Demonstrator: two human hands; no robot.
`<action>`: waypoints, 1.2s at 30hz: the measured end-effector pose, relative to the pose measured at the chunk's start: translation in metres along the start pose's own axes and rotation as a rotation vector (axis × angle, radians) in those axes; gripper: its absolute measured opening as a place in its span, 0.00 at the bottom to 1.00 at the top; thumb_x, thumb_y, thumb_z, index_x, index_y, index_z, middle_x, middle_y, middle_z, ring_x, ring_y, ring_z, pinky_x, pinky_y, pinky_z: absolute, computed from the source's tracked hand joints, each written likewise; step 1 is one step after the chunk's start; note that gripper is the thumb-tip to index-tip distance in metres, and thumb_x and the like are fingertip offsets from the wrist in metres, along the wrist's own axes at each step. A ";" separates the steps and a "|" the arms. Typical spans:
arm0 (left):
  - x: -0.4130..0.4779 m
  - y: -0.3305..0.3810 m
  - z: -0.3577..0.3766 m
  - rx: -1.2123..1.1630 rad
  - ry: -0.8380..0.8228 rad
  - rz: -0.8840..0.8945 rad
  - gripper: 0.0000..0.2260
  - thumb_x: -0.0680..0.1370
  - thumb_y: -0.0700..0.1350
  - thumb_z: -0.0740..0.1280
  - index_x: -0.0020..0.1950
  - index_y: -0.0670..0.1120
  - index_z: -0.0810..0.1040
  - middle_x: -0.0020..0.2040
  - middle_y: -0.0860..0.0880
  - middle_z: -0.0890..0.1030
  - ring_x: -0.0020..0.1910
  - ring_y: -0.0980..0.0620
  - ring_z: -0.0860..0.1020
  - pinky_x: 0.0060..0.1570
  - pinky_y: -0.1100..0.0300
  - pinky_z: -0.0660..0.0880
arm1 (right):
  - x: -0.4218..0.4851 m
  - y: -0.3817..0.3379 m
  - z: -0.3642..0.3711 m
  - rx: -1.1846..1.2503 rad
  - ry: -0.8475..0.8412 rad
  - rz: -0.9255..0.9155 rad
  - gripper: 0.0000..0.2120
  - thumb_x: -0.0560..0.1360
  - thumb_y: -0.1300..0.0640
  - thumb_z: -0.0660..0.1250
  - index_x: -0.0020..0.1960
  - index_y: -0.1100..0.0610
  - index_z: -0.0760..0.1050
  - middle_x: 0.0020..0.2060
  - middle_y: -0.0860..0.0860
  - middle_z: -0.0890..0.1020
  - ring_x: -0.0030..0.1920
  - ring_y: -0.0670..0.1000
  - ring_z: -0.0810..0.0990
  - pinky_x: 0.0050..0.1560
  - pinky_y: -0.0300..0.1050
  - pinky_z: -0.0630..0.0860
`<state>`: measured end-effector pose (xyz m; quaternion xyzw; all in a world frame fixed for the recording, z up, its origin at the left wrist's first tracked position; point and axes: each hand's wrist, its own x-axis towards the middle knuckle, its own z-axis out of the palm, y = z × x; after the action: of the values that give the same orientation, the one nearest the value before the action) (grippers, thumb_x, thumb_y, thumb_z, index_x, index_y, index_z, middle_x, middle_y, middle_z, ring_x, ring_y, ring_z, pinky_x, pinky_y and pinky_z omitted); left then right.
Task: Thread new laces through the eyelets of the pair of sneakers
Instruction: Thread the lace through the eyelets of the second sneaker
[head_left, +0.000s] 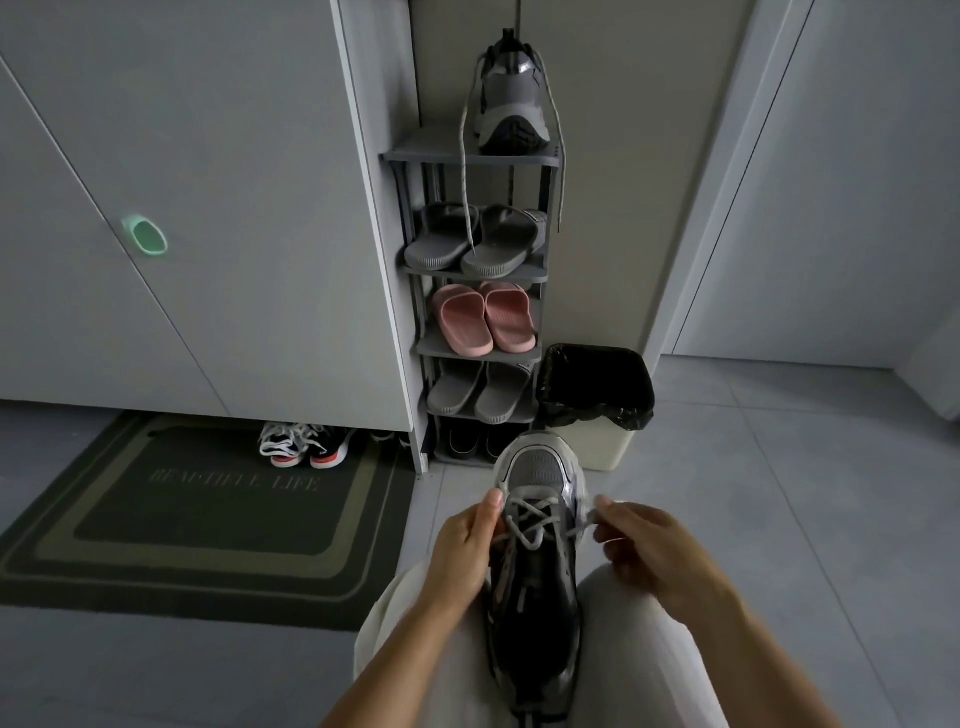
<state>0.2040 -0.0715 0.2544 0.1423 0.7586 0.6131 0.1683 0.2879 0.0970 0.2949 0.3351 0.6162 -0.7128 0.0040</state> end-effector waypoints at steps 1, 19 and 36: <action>0.001 -0.001 0.001 0.005 0.008 0.002 0.31 0.71 0.68 0.55 0.44 0.41 0.80 0.40 0.46 0.83 0.42 0.50 0.81 0.47 0.58 0.75 | -0.006 -0.002 0.007 0.018 -0.062 -0.003 0.09 0.75 0.56 0.66 0.40 0.61 0.77 0.28 0.50 0.76 0.27 0.46 0.70 0.26 0.36 0.64; 0.004 0.012 -0.026 0.084 0.124 -0.040 0.23 0.75 0.52 0.64 0.25 0.48 0.59 0.20 0.55 0.60 0.21 0.58 0.58 0.28 0.60 0.58 | 0.000 0.018 -0.022 0.363 0.162 -0.078 0.08 0.77 0.64 0.60 0.40 0.63 0.74 0.33 0.56 0.75 0.32 0.51 0.73 0.26 0.34 0.76; -0.066 0.057 -0.029 0.375 -0.073 0.114 0.13 0.77 0.40 0.63 0.33 0.40 0.65 0.21 0.53 0.66 0.23 0.58 0.65 0.25 0.70 0.62 | 0.011 -0.049 -0.037 0.198 0.093 -0.235 0.16 0.80 0.54 0.53 0.48 0.63 0.76 0.26 0.51 0.66 0.20 0.44 0.62 0.20 0.35 0.63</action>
<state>0.2511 -0.1134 0.3211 0.2360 0.8437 0.4639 0.1315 0.2760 0.1461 0.3318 0.2920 0.5773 -0.7494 -0.1408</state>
